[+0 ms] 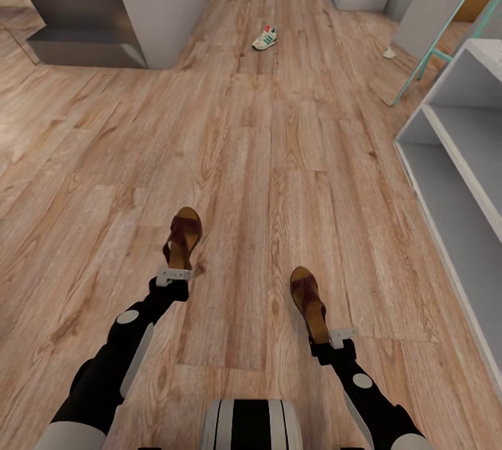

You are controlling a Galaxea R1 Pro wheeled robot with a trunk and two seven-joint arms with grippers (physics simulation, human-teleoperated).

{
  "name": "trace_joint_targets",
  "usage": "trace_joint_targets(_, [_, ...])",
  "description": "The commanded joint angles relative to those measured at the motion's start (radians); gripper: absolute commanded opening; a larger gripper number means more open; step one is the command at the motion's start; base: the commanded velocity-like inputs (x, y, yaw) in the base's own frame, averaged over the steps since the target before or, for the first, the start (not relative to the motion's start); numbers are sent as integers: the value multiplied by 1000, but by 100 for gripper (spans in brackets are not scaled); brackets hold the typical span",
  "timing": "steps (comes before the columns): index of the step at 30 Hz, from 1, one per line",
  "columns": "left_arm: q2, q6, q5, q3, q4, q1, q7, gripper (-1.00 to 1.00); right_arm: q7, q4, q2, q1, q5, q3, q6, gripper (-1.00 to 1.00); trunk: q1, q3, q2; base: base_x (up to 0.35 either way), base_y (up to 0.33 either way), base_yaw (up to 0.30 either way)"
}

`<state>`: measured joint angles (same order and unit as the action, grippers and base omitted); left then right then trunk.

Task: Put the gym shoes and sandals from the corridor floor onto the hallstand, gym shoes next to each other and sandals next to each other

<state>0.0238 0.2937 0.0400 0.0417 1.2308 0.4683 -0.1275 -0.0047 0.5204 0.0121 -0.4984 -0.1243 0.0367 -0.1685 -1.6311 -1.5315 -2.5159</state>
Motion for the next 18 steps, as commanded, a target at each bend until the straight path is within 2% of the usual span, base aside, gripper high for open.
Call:
trace_joint_targets(1, [3,4,1,0,1,-7,-1,-100,0,1,1,0,-4,2,-2,-100,1,3,0,0,0,0])
trace_joint_targets(10, [28,0,0,-1,-9,-74,4,-100,0,3,-3,0,-5,3,-2,-100,5,38,2,0,0,0])
trace_joint_targets(12, [34,-2,0,-24,-12,-113,4,-100,0,2,-5,0,-5,4,-2,-100,5,46,3,0,0,0])
trace_joint_targets(18, [34,-15,1,-90,-18,-179,3,-100,0,3,-3,0,-5,5,-3,-100,8,70,4,0,0,-6])
